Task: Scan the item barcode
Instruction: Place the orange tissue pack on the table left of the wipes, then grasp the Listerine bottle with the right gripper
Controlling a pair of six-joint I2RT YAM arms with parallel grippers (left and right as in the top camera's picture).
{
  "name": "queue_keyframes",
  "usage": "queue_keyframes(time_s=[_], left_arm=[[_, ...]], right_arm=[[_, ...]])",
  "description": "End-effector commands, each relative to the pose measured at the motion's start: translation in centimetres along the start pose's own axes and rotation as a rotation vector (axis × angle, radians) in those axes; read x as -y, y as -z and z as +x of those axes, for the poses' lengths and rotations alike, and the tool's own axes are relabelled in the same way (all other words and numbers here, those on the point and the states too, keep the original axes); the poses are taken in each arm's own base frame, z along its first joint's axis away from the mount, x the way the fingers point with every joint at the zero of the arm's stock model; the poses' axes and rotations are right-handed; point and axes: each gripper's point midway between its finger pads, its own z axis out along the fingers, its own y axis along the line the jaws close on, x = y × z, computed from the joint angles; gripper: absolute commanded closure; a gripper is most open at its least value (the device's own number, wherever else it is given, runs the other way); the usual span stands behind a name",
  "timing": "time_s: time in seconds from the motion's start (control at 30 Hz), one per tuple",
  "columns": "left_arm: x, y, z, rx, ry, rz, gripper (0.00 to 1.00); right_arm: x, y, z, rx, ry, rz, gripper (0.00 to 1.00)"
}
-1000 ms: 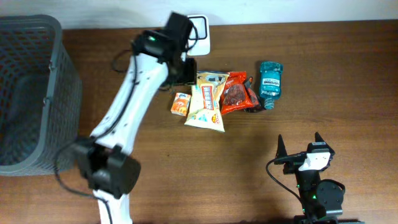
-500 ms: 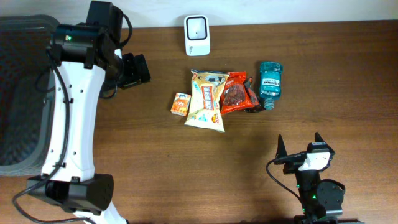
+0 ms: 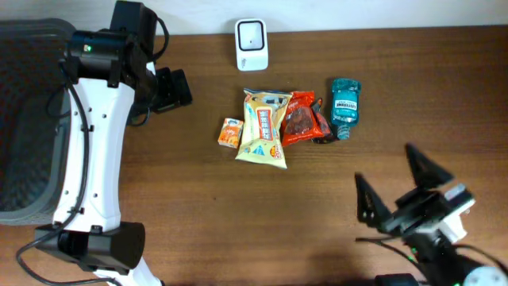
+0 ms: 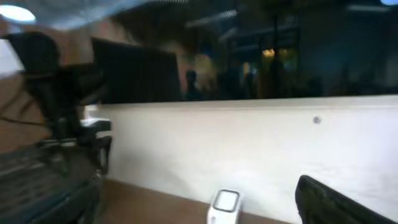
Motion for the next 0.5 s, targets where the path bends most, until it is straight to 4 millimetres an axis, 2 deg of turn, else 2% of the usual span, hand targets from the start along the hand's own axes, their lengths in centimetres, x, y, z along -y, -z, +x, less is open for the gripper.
queue_keyframes(time_s=[0.0,0.07,0.1,0.17,0.23,0.3,0.33,0.37,0.4,0.47], left_arm=[[-0.1,0.6,-0.1,0.019,0.011,0.005,0.01],[-0.1,0.6,-0.1,0.019,0.011,0.005,0.01],[-0.1,0.6,-0.1,0.019,0.011,0.005,0.01],[-0.1,0.6,-0.1,0.019,0.011,0.005,0.01],[-0.1,0.6,-0.1,0.019,0.011,0.005,0.01],[-0.1,0.6,-0.1,0.019,0.011,0.005,0.01],[-0.1,0.6,-0.1,0.019,0.011,0.005,0.01],[-0.1,0.6,-0.1,0.019,0.011,0.005,0.01],[-0.1,0.6,-0.1,0.019,0.011,0.005,0.01],[-0.1,0.6,-0.1,0.019,0.011,0.005,0.01]], right_arm=[[1.7,-3.8,-1.3,-0.293,0.107,0.039,0.01],[3.5,-7.8,-0.9,-0.579,0.014,0.05,0.01],[3.7,-9.3,-0.8,-0.644,-0.033,0.022,0.02],[2.4,-12.2,0.4,-0.757,-0.167,-0.13,0.02],[-0.2,-14.2,2.6,-0.79,-0.337,-0.378,0.02],[0.9,-15.6,5.8,-0.848,-0.4,-0.387,0.02],[3.9,-16.0,9.1,-0.945,-0.42,-0.185,0.02],[7.1,-15.6,11.4,-1.019,-0.408,0.054,0.02],[11.0,-14.0,13.6,-1.09,-0.37,0.381,0.02],[11.0,-14.4,14.3,-1.098,-0.346,0.398,0.02]])
